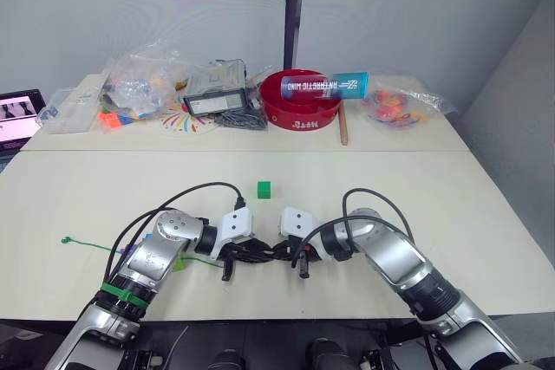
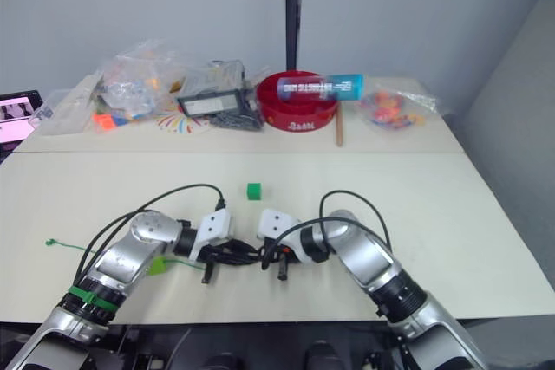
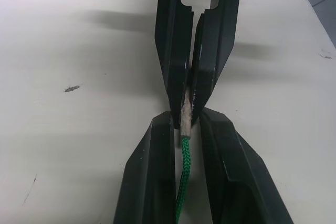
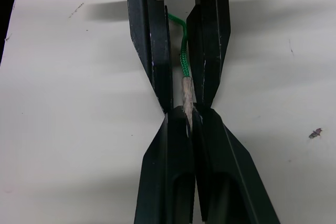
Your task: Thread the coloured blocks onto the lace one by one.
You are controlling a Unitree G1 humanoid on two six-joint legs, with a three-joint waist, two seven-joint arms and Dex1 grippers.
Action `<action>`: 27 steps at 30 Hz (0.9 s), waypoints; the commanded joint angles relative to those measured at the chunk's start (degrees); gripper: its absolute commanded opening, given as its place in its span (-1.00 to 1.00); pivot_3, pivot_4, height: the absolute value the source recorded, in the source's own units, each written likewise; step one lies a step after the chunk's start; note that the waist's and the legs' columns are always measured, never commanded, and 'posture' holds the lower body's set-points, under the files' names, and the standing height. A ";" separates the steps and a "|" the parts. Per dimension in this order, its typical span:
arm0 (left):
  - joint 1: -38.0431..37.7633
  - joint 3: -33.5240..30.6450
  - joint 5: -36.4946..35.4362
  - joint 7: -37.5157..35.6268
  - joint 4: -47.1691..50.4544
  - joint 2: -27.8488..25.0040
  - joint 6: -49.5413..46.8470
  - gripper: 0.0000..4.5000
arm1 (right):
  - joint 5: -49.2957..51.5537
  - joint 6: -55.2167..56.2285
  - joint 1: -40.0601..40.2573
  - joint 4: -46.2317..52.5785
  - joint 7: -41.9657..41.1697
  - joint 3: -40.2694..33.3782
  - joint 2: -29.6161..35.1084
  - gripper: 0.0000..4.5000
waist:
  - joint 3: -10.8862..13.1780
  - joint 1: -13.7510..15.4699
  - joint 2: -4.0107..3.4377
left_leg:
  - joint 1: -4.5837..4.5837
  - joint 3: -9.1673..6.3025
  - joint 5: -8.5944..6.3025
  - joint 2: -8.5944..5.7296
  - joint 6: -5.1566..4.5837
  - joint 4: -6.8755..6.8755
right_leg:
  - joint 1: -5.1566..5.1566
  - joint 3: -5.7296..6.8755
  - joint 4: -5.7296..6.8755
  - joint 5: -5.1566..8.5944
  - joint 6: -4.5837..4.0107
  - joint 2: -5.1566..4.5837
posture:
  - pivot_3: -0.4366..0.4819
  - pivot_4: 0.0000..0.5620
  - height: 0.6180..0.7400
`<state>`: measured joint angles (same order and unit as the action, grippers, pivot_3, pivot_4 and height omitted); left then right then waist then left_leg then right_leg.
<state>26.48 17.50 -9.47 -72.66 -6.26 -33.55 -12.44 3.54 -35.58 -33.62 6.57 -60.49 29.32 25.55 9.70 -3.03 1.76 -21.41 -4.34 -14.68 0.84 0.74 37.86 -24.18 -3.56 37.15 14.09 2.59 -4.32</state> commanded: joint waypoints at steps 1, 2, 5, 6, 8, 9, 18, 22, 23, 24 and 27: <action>0.21 -0.61 0.35 0.71 0.89 -0.50 -0.41 -0.92 | 0.47 -0.20 -0.65 1.64 -0.30 -0.07 0.17 -1.00 | 0.00 0.01 0.00 | 0.00 0.00 0.00 0.00 0.00 0.00 | 0.00 0.00 0.00 0.00 0.00 0.00 | -0.05 -0.47 0.85; 0.25 -0.90 0.10 0.89 1.16 -0.46 -0.86 -0.92 | 0.45 -0.27 -0.65 1.65 -0.31 -0.04 0.18 -1.00 | 0.00 0.01 0.00 | 0.00 0.00 0.00 0.00 0.00 0.00 | 0.00 0.00 0.00 0.00 0.00 0.00 | -0.05 -0.47 0.85; 0.28 -1.21 -0.10 1.08 1.55 -0.43 -1.35 -0.92 | 0.42 -0.90 -0.72 1.69 -0.37 0.11 0.27 -1.00 | 0.00 0.03 0.00 | 0.00 0.00 0.00 0.00 0.00 0.00 | 0.00 0.00 0.00 0.00 0.00 0.00 | -0.05 -0.47 0.85; 0.26 -1.20 -0.07 1.13 1.63 -0.43 -1.45 -0.92 | 0.50 -1.16 -0.70 1.75 -0.57 0.22 0.37 -1.00 | 0.00 0.03 0.00 | 0.00 0.00 0.00 0.00 0.00 0.00 | 0.00 0.00 0.00 0.00 0.00 0.00 | -0.05 -0.47 0.85; 0.30 -1.22 -0.09 1.21 1.80 -0.40 -1.75 -0.92 | 0.52 -1.39 -0.57 1.87 -0.68 0.34 0.47 -1.00 | 0.00 0.05 0.00 | 0.00 0.00 0.00 0.00 0.00 0.00 | 0.00 0.00 0.00 0.00 0.00 0.00 | -0.05 -0.47 0.85; 0.32 -1.23 -0.10 1.23 1.86 -0.39 -1.85 -0.92 | 0.49 -1.41 -0.54 1.90 -0.68 0.36 0.48 -1.00 | 0.00 0.07 0.00 | 0.00 0.00 0.00 0.00 0.00 0.00 | 0.00 0.00 0.00 0.00 0.00 0.00 | -0.05 -0.47 0.85; 0.52 -1.32 -0.29 0.74 1.33 -0.47 -1.90 -0.92 | 1.49 -2.96 1.06 4.41 0.40 -2.28 1.91 -0.62 | 0.00 0.40 0.00 | -0.02 0.00 0.00 0.00 0.00 0.00 | -0.01 0.00 -0.01 0.00 0.00 0.00 | -0.05 -0.47 0.85; 0.41 -1.18 -0.30 0.63 1.03 -0.49 -1.62 -0.92 | 1.97 -2.72 1.84 5.19 0.54 -2.62 3.30 -0.62 | 0.00 0.44 0.00 | -0.02 0.00 0.00 -0.01 0.00 0.00 | -0.01 0.00 -0.01 0.00 0.00 0.00 | -0.05 -0.47 0.85; 0.39 -1.12 -0.29 0.61 0.95 -0.50 -1.58 -0.92 | 2.11 -2.65 2.10 5.44 0.51 -2.59 3.72 -0.62 | 0.00 0.45 0.00 | -0.02 0.00 0.00 -0.01 0.00 0.00 | 0.00 0.00 -0.01 0.00 0.00 -0.01 | -0.05 -0.47 0.85; 0.36 -1.04 -0.23 0.61 0.81 -0.52 -1.46 -0.92 | 2.22 -2.56 2.32 5.65 0.54 -2.53 4.11 -0.62 | 0.00 0.46 0.00 | -0.02 0.00 0.00 -0.01 0.00 0.00 | 0.00 0.00 -0.02 0.00 0.00 -0.01 | -0.05 -0.47 0.85; 0.32 -0.84 -0.35 0.71 0.72 -0.67 -1.36 -0.92 | 2.60 -2.50 2.65 6.13 0.87 -2.32 4.68 -0.62 | 0.00 0.42 0.00 | -0.02 0.00 0.00 0.00 0.00 0.00 | 0.00 0.00 -0.02 0.00 0.01 -0.01 | -0.05 -0.47 0.85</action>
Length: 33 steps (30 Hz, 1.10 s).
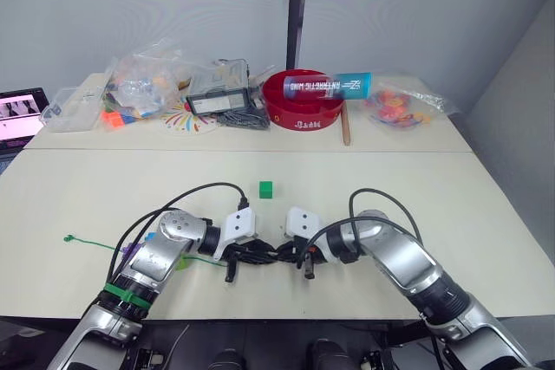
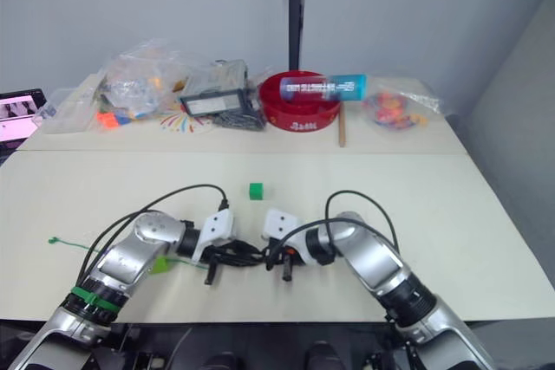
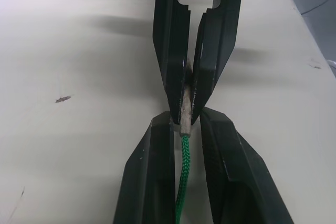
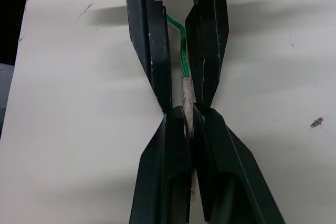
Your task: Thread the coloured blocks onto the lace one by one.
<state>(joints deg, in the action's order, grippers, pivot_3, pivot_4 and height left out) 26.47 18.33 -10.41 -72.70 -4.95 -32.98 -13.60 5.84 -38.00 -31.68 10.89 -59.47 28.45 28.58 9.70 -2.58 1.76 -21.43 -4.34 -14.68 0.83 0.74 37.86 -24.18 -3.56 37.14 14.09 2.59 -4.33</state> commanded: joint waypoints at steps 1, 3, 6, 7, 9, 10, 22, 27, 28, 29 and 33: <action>0.33 -1.64 0.49 0.80 -0.58 -1.28 -0.17 -0.92 | 0.36 -0.10 0.77 1.88 -0.03 -1.35 1.67 -0.62 | 0.00 -0.03 0.00 | 0.00 0.00 0.00 0.00 0.00 0.00 | 0.00 0.00 0.00 0.00 0.00 0.00 | -0.05 -0.47 0.85; 0.33 -1.61 0.35 0.90 -0.60 -1.30 -0.09 -0.92 | 0.41 -0.10 0.87 1.90 0.03 -1.07 1.61 -0.62 | 0.00 -0.03 0.00 | 0.00 0.00 0.00 0.00 0.00 0.00 | 0.00 0.00 0.00 0.00 0.00 0.01 | -0.05 -0.47 0.85; 0.33 -1.62 0.31 0.96 -0.66 -1.32 -0.05 -0.92 | 0.22 0.40 0.88 1.53 0.22 -0.66 1.26 -1.00 | 0.00 0.00 0.00 | 0.00 0.00 0.00 0.00 0.00 0.00 | 0.00 0.00 0.00 0.00 0.00 0.00 | -0.05 -0.47 0.85; 0.31 -1.63 0.33 0.98 -0.67 -1.34 0.00 -0.92 | 0.18 0.52 0.84 1.38 0.29 -0.55 1.13 -1.00 | 0.00 0.02 0.00 | 0.00 0.00 0.00 0.00 0.00 0.00 | 0.00 0.00 0.00 0.00 0.00 0.00 | -0.05 -0.47 0.85; 0.29 -1.67 0.33 1.09 -0.64 -1.34 0.00 -0.92 | 0.17 0.87 0.75 1.12 0.33 -0.37 0.91 -1.00 | 0.00 0.02 0.00 | 0.00 0.00 0.00 0.00 0.00 0.00 | 0.00 0.00 0.00 0.00 0.00 0.00 | -0.05 -0.47 0.85; 0.26 -1.67 0.35 1.13 -0.62 -1.35 0.04 -0.92 | 0.16 1.06 0.69 0.95 0.44 -0.33 0.71 -1.00 | 0.00 0.01 0.00 | 0.00 0.00 0.00 0.00 0.00 0.00 | 0.00 0.00 0.00 0.00 0.00 0.00 | -0.05 -0.47 0.85; -0.49 -2.64 -0.12 2.33 0.45 -1.73 -0.47 -0.92 | -0.66 2.19 0.93 -1.10 0.46 1.00 0.78 -1.00 | 0.00 0.00 0.00 | 0.01 0.00 0.00 0.00 0.00 0.00 | 0.01 0.00 0.00 0.00 0.00 0.00 | -0.05 -0.47 0.85; -1.05 -3.57 -1.01 2.54 1.27 -2.55 -0.35 -0.45 | -0.65 2.11 0.95 -1.03 0.45 1.05 0.93 -1.00 | 0.00 -0.04 0.00 | 0.01 0.00 0.00 0.00 0.00 0.00 | 0.00 0.00 0.00 0.00 0.00 0.01 | -0.05 -0.47 0.85; -1.17 -3.72 -1.26 2.51 1.30 -2.61 -0.25 -0.30 | -0.67 2.09 0.96 -1.03 0.47 1.07 0.94 -1.00 | 0.00 -0.06 0.00 | 0.01 0.00 0.00 0.01 0.00 0.00 | 0.00 0.00 0.01 0.00 0.00 0.01 | -0.05 -0.47 0.85; -1.39 -3.90 -2.10 1.92 1.60 -2.74 -1.00 -0.17 | -0.65 2.07 0.96 -1.01 0.46 1.09 0.97 -1.00 | 0.00 -0.04 0.00 | 0.02 0.00 0.00 0.01 0.00 0.00 | 0.00 0.00 0.00 0.00 0.00 0.01 | -0.05 -0.47 0.85; -1.75 -3.86 -0.82 2.94 1.43 -2.63 0.20 0.42 | -0.64 2.06 0.86 -1.12 0.45 1.16 0.99 -1.00 | -0.01 0.10 -0.01 | 0.05 0.00 0.00 -0.01 0.00 0.00 | 0.06 0.00 -0.01 0.00 0.00 -0.01 | -0.05 -0.47 0.85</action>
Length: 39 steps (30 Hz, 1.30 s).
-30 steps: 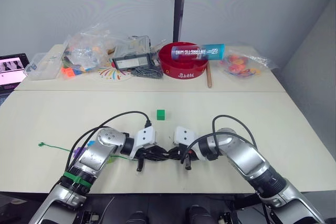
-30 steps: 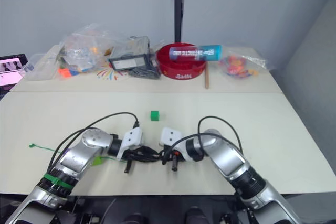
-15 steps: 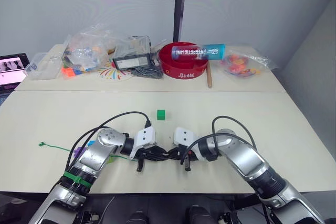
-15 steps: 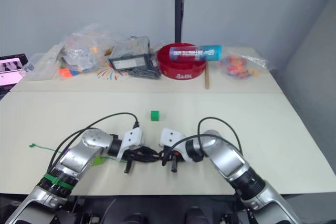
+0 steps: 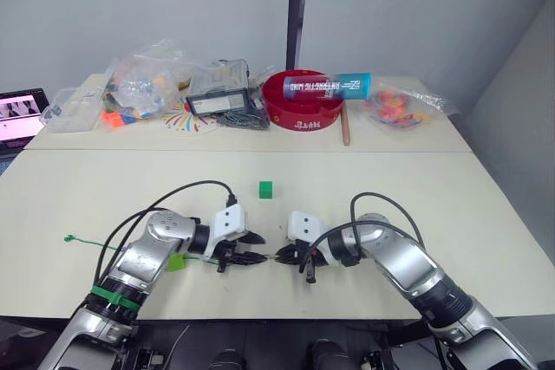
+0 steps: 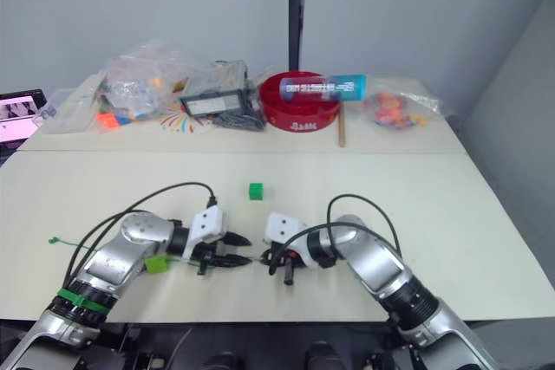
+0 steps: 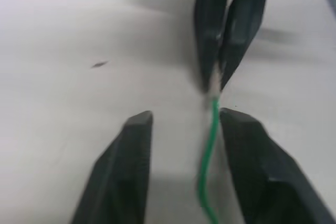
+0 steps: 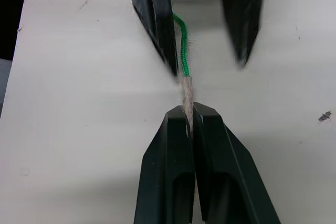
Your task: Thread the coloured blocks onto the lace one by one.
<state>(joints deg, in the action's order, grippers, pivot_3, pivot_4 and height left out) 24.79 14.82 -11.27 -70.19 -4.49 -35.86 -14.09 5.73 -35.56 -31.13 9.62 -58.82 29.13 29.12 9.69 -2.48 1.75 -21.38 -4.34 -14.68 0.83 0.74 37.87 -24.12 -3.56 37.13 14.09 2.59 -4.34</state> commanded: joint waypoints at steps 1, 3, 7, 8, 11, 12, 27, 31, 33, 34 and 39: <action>-0.04 -0.33 0.02 0.31 0.99 0.29 0.56 0.42 | -0.54 -0.34 0.28 0.08 -0.22 0.48 0.47 -1.00 | 0.00 0.01 0.00 | 0.00 0.00 0.00 0.00 0.00 0.00 | 0.00 0.00 -0.01 0.00 0.00 0.00 | -0.05 -0.47 0.85; -0.08 -0.29 -0.53 -0.33 1.31 0.39 0.06 0.42 | -0.60 -0.35 0.25 0.02 -0.20 0.50 0.48 -1.00 | 0.00 0.02 0.00 | 0.00 0.00 0.00 0.01 0.00 0.00 | -0.01 0.00 0.00 0.00 0.00 0.01 | -0.05 -0.47 0.85; -0.26 0.24 -1.37 -0.99 2.98 1.17 -0.81 0.42 | -0.73 -0.45 0.17 -0.13 -0.10 0.58 0.47 -1.00 | 0.00 0.02 0.00 | 0.00 0.00 0.00 0.00 0.00 0.00 | -0.01 0.00 0.00 0.00 0.00 0.00 | -0.05 -0.47 0.85; -0.29 0.42 -1.29 -1.23 3.15 1.24 -0.89 0.42 | -0.75 -0.49 0.17 -0.14 -0.07 0.59 0.47 -1.00 | 0.00 0.02 0.00 | 0.00 0.00 0.00 0.00 0.00 0.00 | 0.00 0.00 0.01 0.00 0.00 0.01 | -0.05 -0.47 0.85; -0.43 0.54 -1.06 -1.50 3.26 1.60 -0.87 0.17 | -0.75 -0.61 0.18 -0.10 -0.01 0.59 0.47 -1.00 | 0.00 -0.01 0.00 | 0.00 0.00 0.00 0.00 0.00 0.00 | 0.00 0.00 0.01 0.00 0.00 0.01 | -0.05 -0.47 0.85; -0.53 0.61 -1.05 -1.42 3.31 1.83 -0.81 0.07 | -0.74 -0.66 0.19 -0.08 0.01 0.59 0.48 -1.00 | 0.00 -0.01 0.00 | 0.00 0.00 0.00 0.01 0.00 0.00 | -0.01 0.00 0.01 0.00 0.00 0.01 | -0.05 -0.47 0.85; -0.30 0.76 -0.90 -1.27 3.69 2.92 -0.97 -0.99 | -1.01 -1.14 0.10 0.14 -0.20 1.23 0.64 -1.00 | 0.00 0.03 0.00 | 0.00 0.00 0.00 0.00 0.00 0.00 | 0.00 0.00 0.01 0.00 0.00 0.01 | -0.05 -0.47 0.85; -0.60 0.27 -0.89 -1.70 3.25 2.13 -0.52 -1.00 | 0.17 -1.28 0.65 1.78 -0.65 0.25 0.75 -0.55 | 0.00 0.04 0.00 | 0.00 0.00 0.00 0.00 0.00 0.00 | 0.00 0.00 0.01 0.00 0.00 0.01 | -0.05 -0.47 0.85; -0.89 -0.17 -1.06 -2.22 3.04 1.41 -0.19 -1.00 | 0.83 -1.90 0.77 2.73 -0.85 -0.30 0.95 -0.27 | 0.00 0.01 0.00 | 0.00 0.00 0.00 0.01 0.00 0.00 | -0.01 0.00 0.01 0.00 0.00 0.01 | -0.05 -0.47 0.85; -0.99 -0.38 -1.17 -2.47 2.92 1.06 -0.05 -1.00 | 0.99 -2.07 0.76 2.99 -0.85 -0.54 1.06 -0.09 | 0.00 0.00 0.00 | -0.01 0.00 0.00 0.01 0.00 0.00 | -0.02 0.00 0.01 0.00 0.00 0.01 | -0.05 -0.47 0.85; -2.04 -2.38 -2.28 -4.07 2.20 -1.24 0.55 -1.00 | 1.96 -1.05 0.73 3.77 -1.20 -3.01 2.42 0.65 | 0.00 -0.03 0.00 | -0.01 0.00 0.00 0.01 0.00 0.00 | -0.02 0.00 0.01 0.00 0.00 0.01 | -0.05 -0.47 0.85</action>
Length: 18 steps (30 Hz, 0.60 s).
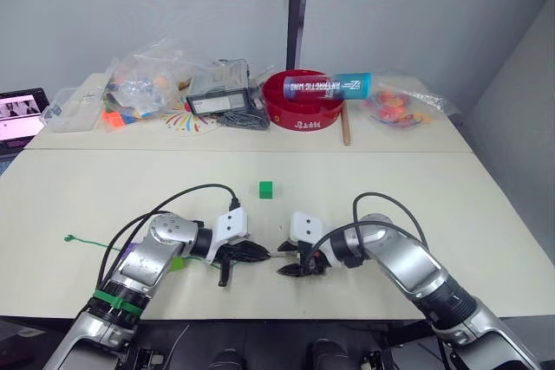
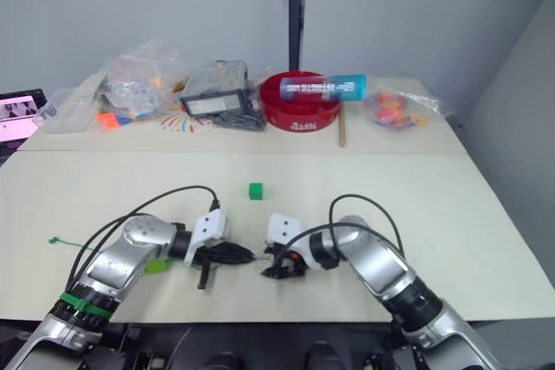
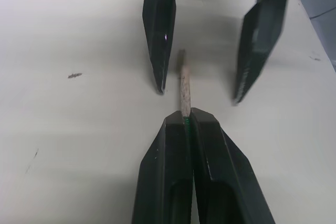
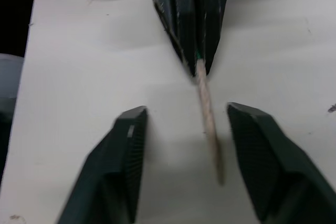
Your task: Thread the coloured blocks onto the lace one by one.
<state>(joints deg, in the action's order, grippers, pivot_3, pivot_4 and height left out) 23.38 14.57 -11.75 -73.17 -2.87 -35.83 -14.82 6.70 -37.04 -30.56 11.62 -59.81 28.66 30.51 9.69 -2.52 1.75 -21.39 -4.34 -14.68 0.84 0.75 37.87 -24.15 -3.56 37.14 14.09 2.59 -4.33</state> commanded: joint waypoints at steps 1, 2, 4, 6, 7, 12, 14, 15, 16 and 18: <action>-1.01 -2.62 -2.06 -1.45 0.55 -1.80 1.46 -1.00 | 1.34 0.55 0.17 1.93 -0.16 -3.06 1.23 0.80 | 0.00 0.01 0.00 | 0.00 0.00 0.00 0.00 0.00 0.00 | 0.00 0.00 0.00 0.00 0.00 0.00 | -0.05 -0.47 0.85; -1.53 -3.49 -2.61 -1.78 0.51 -2.27 1.69 -1.00 | 2.14 0.39 0.15 2.06 -0.12 -4.06 1.30 0.96 | 0.00 0.00 0.00 | 0.00 0.00 0.00 0.00 0.00 0.00 | 0.00 0.00 0.00 0.00 0.00 0.00 | -0.05 -0.47 0.85; -2.59 -5.34 -3.86 -2.41 0.44 -3.31 2.05 -1.00 | 3.17 0.47 -0.05 1.94 -0.07 -5.66 1.55 0.98 | 0.00 0.01 0.00 | -0.01 0.00 0.00 0.00 0.00 0.00 | -0.02 0.00 0.00 0.00 0.00 0.00 | -0.05 -0.47 0.85; -3.55 -6.84 -4.73 -2.97 0.10 -4.45 2.57 -1.00 | 3.27 1.11 -0.47 0.87 0.31 -6.67 1.38 0.98 | 0.00 0.00 0.00 | -0.02 0.00 0.00 0.01 0.00 0.00 | -0.02 0.00 0.00 0.00 0.00 0.00 | -0.05 -0.47 0.85; -4.04 -7.36 -4.92 -3.39 -0.15 -5.08 2.91 -1.00 | 3.27 1.42 -0.71 0.23 0.46 -7.07 1.19 0.98 | 0.00 -0.06 0.00 | -0.01 0.01 0.00 0.01 0.00 0.00 | -0.02 0.00 0.00 0.00 0.00 0.00 | -0.05 -0.47 0.85; -7.06 -9.42 -4.89 -4.87 -1.83 -8.77 5.56 -1.00 | 2.52 3.93 -4.73 -5.42 1.67 -8.23 -1.14 0.98 | 0.02 -0.24 -0.03 | 0.01 0.02 0.00 0.02 0.00 0.00 | -0.04 0.00 0.01 0.00 0.00 0.01 | -0.05 -0.47 0.85; -7.44 -9.78 -4.96 -4.79 -1.93 -9.06 5.72 -1.00 | 2.07 5.12 -6.66 -8.18 2.06 -8.45 -1.90 0.98 | 0.02 -0.19 -0.04 | 0.01 0.02 0.00 0.02 0.00 0.00 | -0.03 0.00 0.01 0.00 -0.01 0.01 | -0.05 -0.47 0.85; -7.51 -9.91 -4.97 -4.71 -2.07 -9.08 5.81 -1.00 | 1.73 5.87 -7.82 -10.08 2.45 -8.54 -2.45 0.98 | 0.02 -0.24 -0.04 | 0.01 0.03 0.00 0.02 0.00 0.00 | -0.03 0.00 0.01 0.00 -0.01 0.01 | -0.05 -0.47 0.85; -7.57 -10.04 -4.98 -4.74 -2.33 -9.11 6.00 -1.00 | 1.21 6.92 -9.13 -12.43 2.65 -8.41 -2.98 0.98 | 0.02 -0.29 -0.04 | 0.01 0.03 0.00 0.03 0.00 0.00 | -0.03 0.00 0.01 0.00 -0.01 0.01 | -0.05 -0.47 0.85; -7.62 -10.15 -4.92 -4.76 -2.97 -9.04 6.48 -1.00 | -0.08 9.67 -11.99 -17.99 2.72 -7.94 -4.06 0.98 | 0.02 -0.26 -0.04 | 0.02 0.03 0.00 0.03 0.00 0.00 | -0.04 0.00 0.02 -0.01 -0.01 0.01 | -0.05 -0.47 0.85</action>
<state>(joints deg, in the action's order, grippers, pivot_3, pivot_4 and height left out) 16.24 5.50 -16.14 -77.69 -4.72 -44.45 -8.80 7.66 -30.20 -40.57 -3.32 -57.27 21.72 26.97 9.71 -2.78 1.71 -21.37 -4.31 -14.68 0.87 0.74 37.87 -24.19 -3.56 37.16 14.08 2.58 -4.32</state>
